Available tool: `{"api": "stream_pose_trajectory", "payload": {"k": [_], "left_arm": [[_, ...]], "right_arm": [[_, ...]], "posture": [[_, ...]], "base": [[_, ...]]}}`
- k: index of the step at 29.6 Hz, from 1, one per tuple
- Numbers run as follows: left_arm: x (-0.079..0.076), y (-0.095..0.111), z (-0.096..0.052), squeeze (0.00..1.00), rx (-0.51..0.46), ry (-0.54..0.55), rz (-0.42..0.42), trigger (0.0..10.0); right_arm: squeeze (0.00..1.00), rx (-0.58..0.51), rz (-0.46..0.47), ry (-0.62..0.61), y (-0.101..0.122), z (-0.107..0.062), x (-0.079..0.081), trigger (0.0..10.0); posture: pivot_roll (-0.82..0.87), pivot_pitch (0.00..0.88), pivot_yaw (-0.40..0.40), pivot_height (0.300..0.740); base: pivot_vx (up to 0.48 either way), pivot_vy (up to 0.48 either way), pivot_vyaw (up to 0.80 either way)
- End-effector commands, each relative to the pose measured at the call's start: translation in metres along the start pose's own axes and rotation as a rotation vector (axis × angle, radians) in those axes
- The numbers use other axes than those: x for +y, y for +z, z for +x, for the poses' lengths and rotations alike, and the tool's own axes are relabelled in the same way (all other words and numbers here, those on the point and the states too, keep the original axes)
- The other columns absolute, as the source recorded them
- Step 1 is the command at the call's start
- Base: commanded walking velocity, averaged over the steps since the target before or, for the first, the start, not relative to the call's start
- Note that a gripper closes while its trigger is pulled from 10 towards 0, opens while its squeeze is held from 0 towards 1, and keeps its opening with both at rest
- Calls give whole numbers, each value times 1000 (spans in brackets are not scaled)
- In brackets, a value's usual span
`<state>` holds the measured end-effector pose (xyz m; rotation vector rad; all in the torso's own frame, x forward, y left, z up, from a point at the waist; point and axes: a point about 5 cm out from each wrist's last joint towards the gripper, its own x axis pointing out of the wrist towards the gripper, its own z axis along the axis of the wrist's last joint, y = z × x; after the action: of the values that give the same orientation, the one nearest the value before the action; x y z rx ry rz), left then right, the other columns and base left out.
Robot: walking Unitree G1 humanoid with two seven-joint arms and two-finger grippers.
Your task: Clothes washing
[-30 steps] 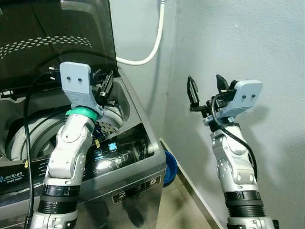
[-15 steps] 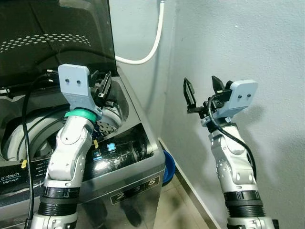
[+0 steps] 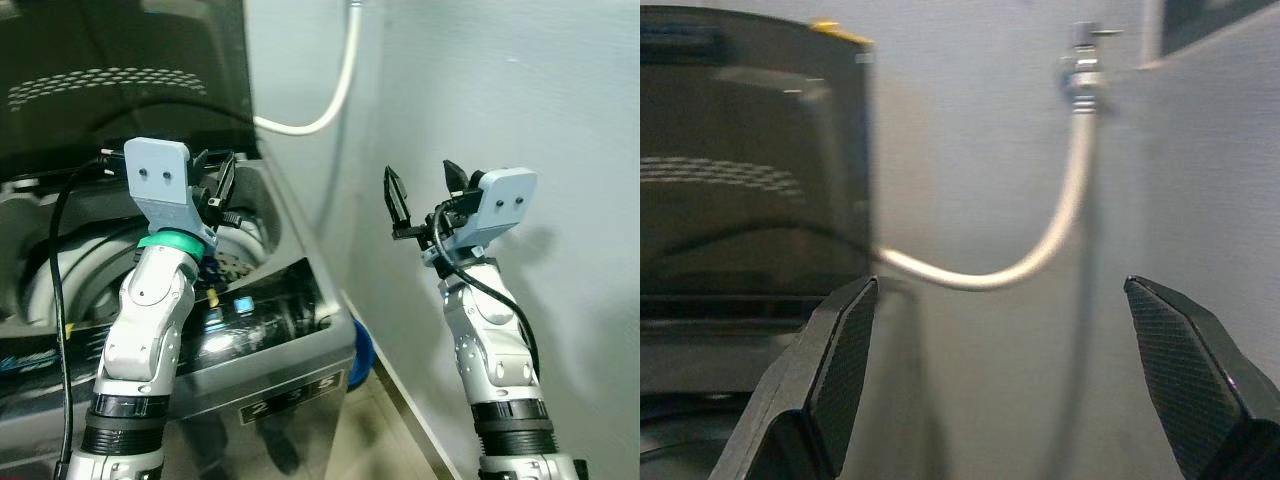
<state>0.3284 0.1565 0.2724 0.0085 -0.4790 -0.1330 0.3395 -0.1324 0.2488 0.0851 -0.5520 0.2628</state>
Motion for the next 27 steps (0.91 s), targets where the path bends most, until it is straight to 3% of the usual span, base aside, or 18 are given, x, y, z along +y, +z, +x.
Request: {"api": "stream_pose_trajectory", "payload": {"k": [1, 14, 20, 27], "left_arm": [[3, 0, -4, 0, 1, 10, 17, 10000], [4, 0, -4, 0, 8, 11, 32, 10000], [4, 0, -3, 0, 9, 13, 32, 10000], [4, 1, -3, 0, 8, 12, 32, 10000]], "right_arm": [[0, 9, 3, -13, -2, 0, -2, 10000], [0, 14, 14, -38, -3, 0, -6, 10000], [0, 16, 19, -44, -3, 0, -7, 10000], [0, 23, 2, -52, -4, 0, -8, 10000]], "posture": [[2, 0, 2, 740], [4, 0, 4, 740], [2, 0, 4, 740], [3, 0, 8, 740]], "base": [[0, 0, 794], [0, 0, 782], [0, 0, 0], [0, 0, 734]]}}
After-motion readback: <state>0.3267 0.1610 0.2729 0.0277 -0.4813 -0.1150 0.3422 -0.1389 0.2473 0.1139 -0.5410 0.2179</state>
